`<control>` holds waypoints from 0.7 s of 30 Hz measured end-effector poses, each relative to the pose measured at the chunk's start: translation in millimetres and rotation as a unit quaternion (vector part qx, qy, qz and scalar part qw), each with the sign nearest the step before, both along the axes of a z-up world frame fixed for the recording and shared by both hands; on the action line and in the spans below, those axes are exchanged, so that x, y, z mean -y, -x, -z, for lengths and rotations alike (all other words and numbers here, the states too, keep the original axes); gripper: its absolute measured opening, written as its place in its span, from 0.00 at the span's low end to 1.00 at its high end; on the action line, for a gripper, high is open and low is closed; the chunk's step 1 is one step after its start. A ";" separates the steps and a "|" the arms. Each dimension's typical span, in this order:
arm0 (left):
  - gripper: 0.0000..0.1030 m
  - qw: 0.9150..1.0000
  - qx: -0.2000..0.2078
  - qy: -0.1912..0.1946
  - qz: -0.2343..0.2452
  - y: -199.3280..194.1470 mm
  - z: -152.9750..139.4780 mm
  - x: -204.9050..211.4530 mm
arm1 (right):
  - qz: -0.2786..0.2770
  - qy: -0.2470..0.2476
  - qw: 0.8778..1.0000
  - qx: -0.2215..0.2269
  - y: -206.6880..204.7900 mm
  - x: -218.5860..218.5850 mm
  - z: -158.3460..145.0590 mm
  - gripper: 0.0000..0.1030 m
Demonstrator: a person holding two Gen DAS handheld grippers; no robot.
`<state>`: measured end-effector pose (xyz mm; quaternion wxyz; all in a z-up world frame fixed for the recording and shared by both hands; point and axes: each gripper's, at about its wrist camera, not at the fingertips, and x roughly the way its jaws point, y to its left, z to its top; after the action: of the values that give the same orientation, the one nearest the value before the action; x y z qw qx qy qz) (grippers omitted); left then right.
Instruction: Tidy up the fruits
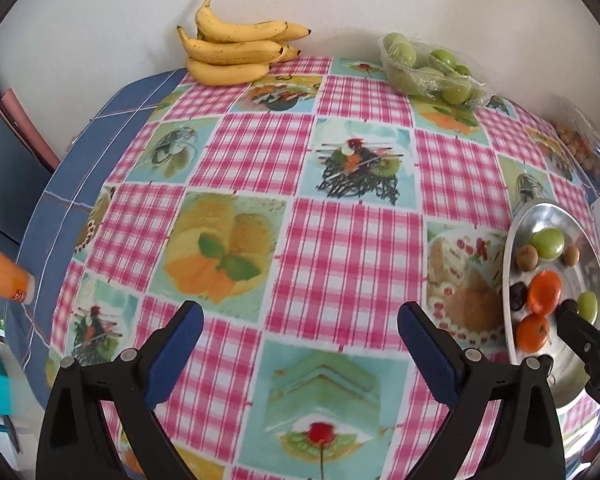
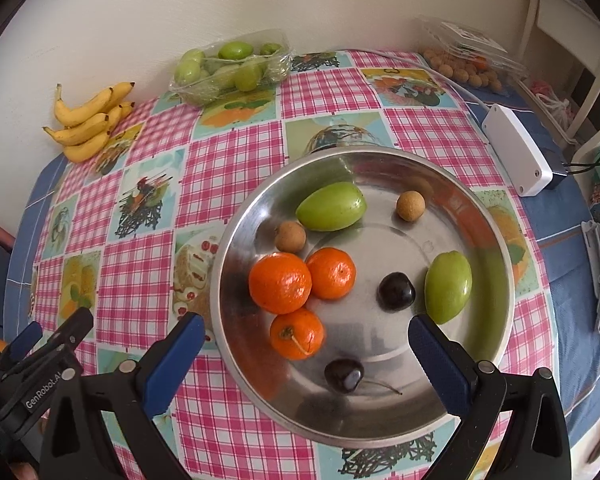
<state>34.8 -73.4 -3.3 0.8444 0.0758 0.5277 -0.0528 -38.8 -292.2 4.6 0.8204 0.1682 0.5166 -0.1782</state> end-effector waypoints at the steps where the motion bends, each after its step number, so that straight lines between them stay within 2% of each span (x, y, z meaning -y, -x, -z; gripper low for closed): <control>1: 0.95 1.000 0.000 0.000 -0.002 1.8 -0.6 -1.3 | 0.000 0.002 1.000 0.000 2.1 -1.8 0.1 1.00; 8: 0.95 1.000 -0.010 -0.003 -0.019 12.5 -2.5 -16.9 | 0.000 0.000 1.000 0.006 17.5 -11.8 0.1 1.00; 13: 0.95 1.000 -0.022 -0.013 -0.012 24.1 -0.7 -25.6 | -0.006 0.007 1.000 0.005 28.5 -21.7 0.9 1.00; 21: 0.95 1.000 -0.026 0.003 -0.001 41.8 -4.6 -36.4 | -0.012 0.012 1.000 0.002 46.5 -33.6 4.3 1.00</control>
<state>-6.9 -37.0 1.3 0.8306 0.0715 0.5496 -0.0552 -85.3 -258.6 0.3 0.8253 0.1524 0.5150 -0.1747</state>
